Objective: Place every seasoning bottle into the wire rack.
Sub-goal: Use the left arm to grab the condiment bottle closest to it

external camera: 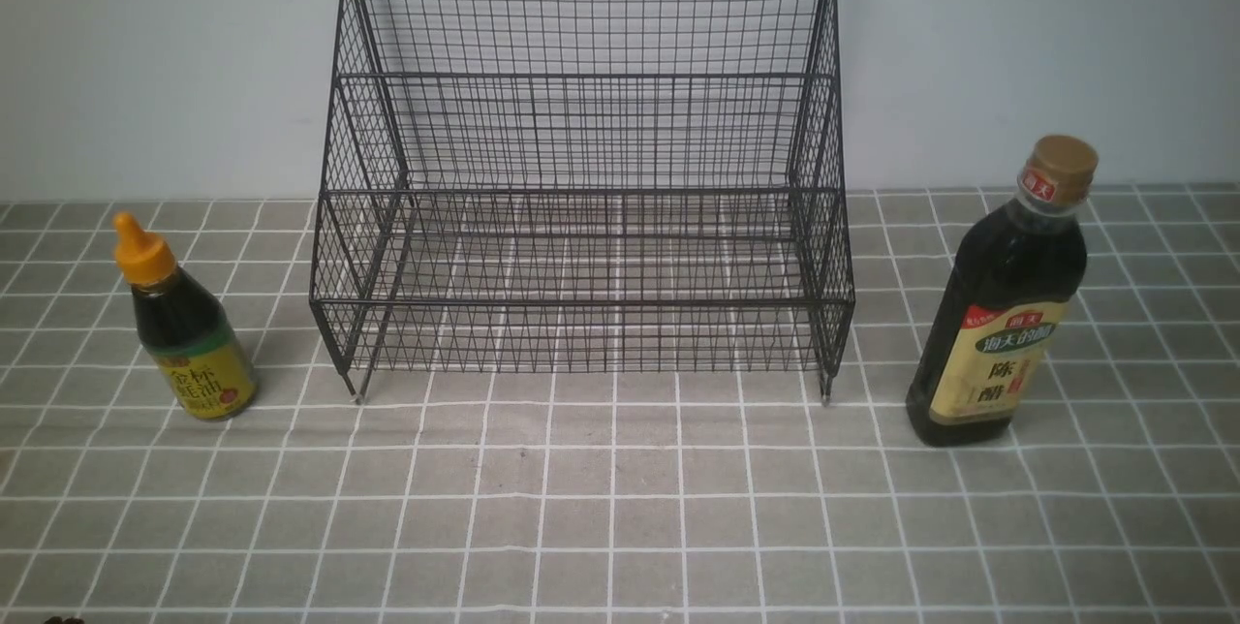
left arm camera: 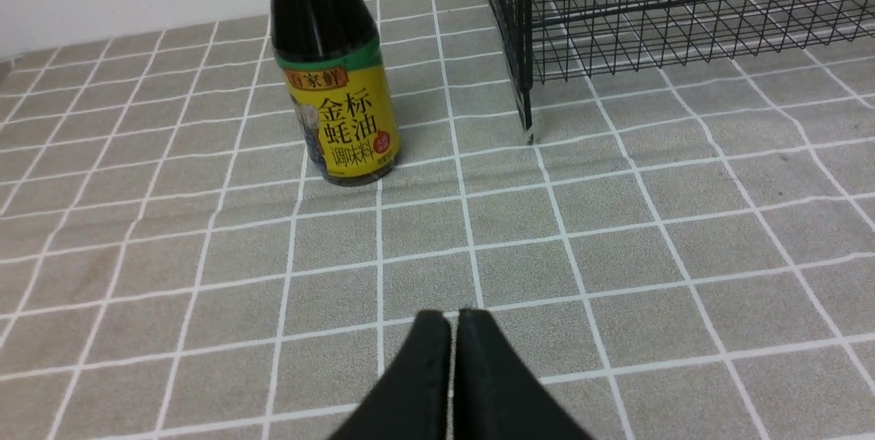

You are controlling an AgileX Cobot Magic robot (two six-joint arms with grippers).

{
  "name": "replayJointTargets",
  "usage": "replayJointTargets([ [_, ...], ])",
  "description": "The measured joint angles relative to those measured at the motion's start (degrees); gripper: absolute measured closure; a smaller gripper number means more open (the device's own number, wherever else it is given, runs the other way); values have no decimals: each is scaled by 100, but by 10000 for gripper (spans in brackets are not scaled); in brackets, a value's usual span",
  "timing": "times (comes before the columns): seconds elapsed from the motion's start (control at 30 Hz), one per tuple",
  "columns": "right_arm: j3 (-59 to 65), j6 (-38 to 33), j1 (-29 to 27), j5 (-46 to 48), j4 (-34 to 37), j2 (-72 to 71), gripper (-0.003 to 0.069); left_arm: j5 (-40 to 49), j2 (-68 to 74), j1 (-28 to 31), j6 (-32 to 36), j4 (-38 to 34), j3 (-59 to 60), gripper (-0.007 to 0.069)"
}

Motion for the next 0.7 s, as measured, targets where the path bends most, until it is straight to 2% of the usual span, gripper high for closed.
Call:
replayJointTargets([
  [0.1,0,0,0,0,0,0,673,-35,0,0,-5,181,5,631],
  [0.23,0,0,0,0,0,0,673,-993,0,0,-492,-7,26,631],
  [0.27,0,0,0,0,0,0,673,-993,0,0,-492,-35,26,631],
  [0.33,0,0,0,0,0,0,673,-1991,0,0,-1018,-359,26,631],
  [0.4,0,0,0,0,0,0,673,-2486,0,0,-1273,-455,26,631],
  [0.63,0,0,0,0,0,0,673,-3708,57,0,-1493,-730,26,631],
  [0.7,0,0,0,0,0,0,673,-3820,162,0,-1493,-795,26,631],
])
